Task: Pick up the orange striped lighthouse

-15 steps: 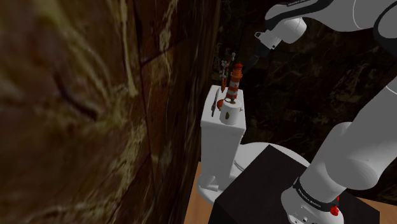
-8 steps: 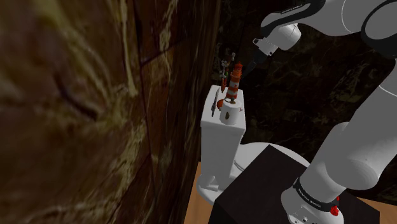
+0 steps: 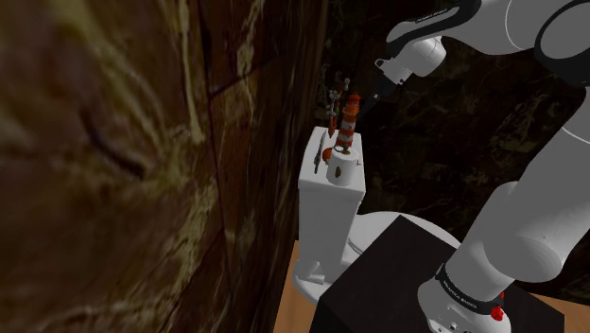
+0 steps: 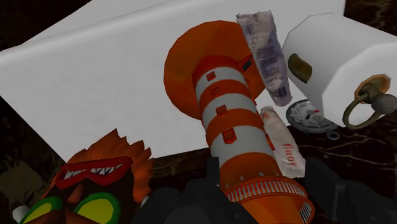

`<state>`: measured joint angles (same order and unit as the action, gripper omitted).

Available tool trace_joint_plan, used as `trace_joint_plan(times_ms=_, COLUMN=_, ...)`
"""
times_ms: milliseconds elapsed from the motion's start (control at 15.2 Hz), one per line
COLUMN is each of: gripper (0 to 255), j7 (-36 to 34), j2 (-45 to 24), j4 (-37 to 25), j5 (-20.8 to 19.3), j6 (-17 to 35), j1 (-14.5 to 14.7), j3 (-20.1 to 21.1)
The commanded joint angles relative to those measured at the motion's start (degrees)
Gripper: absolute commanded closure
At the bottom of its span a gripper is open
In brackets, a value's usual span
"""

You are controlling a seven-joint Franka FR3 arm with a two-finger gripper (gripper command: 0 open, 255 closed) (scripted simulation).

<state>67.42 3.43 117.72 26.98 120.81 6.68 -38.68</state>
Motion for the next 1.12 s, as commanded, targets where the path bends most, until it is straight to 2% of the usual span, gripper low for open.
trace_joint_plan(times_ms=0, gripper=255, j7=0.0, j2=-0.1, j4=0.1, j5=0.0, j6=0.0, j1=0.0, j3=0.0)
trace_joint_plan(times_ms=198, gripper=255, j7=0.0, j2=0.0, j4=0.2, j5=-0.1, j6=0.1, j1=0.0, j3=0.0)
trace_joint_plan(times_ms=1056, gripper=255, j7=-5.3, j2=2.4, j4=-7.2, j5=-3.7, j6=-8.0, j1=-0.1, j3=0.5)
